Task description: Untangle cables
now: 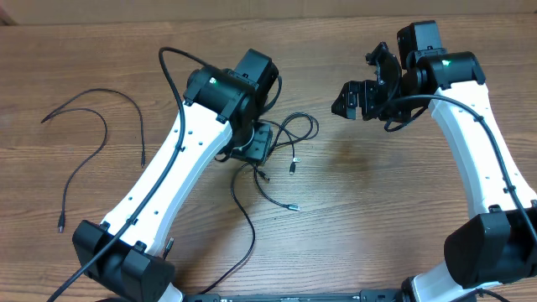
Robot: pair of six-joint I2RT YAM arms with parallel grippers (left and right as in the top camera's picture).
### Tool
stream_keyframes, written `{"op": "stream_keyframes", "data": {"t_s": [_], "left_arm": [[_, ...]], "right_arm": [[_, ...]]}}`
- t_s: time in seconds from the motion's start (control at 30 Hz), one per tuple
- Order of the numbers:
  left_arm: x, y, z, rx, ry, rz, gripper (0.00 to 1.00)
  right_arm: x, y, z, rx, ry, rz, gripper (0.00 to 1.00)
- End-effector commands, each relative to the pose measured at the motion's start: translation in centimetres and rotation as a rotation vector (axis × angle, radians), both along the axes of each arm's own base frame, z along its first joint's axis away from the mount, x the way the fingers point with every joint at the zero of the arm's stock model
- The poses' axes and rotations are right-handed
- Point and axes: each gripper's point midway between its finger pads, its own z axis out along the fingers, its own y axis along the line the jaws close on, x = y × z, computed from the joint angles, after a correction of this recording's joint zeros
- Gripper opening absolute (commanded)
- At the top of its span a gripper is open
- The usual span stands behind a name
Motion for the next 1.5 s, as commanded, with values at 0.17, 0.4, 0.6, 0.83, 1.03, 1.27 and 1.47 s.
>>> {"op": "stream_keyframes", "data": {"t_s": [0.17, 0.4, 0.6, 0.83, 1.03, 1.27, 1.47], "left_arm": [[-2.8, 1.7, -3.2, 0.089, 0.131, 0.004, 0.82], [-7.4, 0.9, -6.6, 0.028, 0.355, 0.037, 0.94], [-11.7, 1.0, -10.0, 0.056, 0.498, 0.025, 0.98], [-13.5, 1.1, -14.4, 0.099, 0.486, 0.077, 1.0], [-14.1, 1.6, -16.8, 0.108, 0.469, 0.131, 0.96], [-14.0, 2.1, -17.5, 0.129, 0.443, 0.121, 0.04], [-12.8, 1.6, -17.2, 0.099, 0.414, 0.115, 0.04]], "right_arm": [[0.0, 0.1, 0.1, -0.002, -0.006, 0.002, 1.0], [0.0, 0.1, 0.1, -0.002, -0.006, 0.002, 1.0], [0.0, 0.1, 0.1, -0.002, -0.006, 0.002, 1.0], [0.0, 0.1, 0.1, -0.002, -0.005, 0.002, 1.0], [0.0, 0.1, 0.1, -0.002, -0.006, 0.002, 1.0], [0.0, 0.1, 0.1, -0.002, -0.006, 0.002, 1.0], [0.0, 0.1, 0.1, -0.002, -0.006, 0.002, 1.0]]}}
